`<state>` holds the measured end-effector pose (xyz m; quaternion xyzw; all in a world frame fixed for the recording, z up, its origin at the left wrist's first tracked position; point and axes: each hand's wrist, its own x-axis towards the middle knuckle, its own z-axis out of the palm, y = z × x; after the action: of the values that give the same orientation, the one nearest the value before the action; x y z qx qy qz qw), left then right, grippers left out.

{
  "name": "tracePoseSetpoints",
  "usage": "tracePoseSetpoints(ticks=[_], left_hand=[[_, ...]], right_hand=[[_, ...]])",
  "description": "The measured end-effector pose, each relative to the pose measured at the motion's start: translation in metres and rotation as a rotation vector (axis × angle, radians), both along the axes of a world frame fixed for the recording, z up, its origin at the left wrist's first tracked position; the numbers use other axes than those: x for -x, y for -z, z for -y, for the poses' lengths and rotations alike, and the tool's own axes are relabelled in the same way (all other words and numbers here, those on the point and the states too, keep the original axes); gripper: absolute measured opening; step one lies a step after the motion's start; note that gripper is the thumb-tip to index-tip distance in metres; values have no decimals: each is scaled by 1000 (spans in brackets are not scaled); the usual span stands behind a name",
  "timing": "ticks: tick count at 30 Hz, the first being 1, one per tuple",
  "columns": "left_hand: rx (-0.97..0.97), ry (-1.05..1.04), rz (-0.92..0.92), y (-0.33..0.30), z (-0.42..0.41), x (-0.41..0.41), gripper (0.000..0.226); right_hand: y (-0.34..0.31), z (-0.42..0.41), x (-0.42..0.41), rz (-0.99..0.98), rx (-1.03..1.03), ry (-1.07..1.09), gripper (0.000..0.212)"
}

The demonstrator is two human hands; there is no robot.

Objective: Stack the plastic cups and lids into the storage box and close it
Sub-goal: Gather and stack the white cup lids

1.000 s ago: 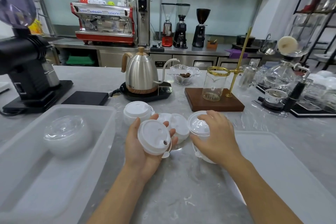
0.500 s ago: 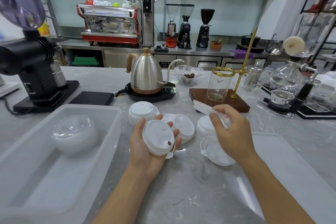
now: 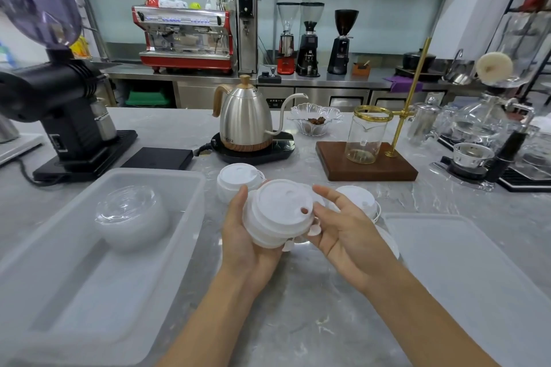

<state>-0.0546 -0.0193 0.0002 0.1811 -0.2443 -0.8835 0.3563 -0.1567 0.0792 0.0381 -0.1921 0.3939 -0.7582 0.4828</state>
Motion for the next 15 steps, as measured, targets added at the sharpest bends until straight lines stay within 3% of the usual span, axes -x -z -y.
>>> tracePoseSetpoints(ticks=[2, 5, 7, 11, 15], left_hand=[[16, -4, -19, 1, 0, 0, 57], [13, 23, -28, 1, -1, 0, 44], [-4, 27, -26, 0, -1, -1, 45], [-71, 44, -70, -4, -1, -2, 47], [-93, 65, -65, -4, -2, -1, 57]], right_hand=[[5, 2, -2, -82, -53, 18, 28], [13, 3, -4, -493, -184, 175, 28], [15, 4, -6, -765, -216, 276, 26], [22, 5, -8, -1082, -250, 272, 11], [29, 4, -9, -1305, -337, 237, 21]])
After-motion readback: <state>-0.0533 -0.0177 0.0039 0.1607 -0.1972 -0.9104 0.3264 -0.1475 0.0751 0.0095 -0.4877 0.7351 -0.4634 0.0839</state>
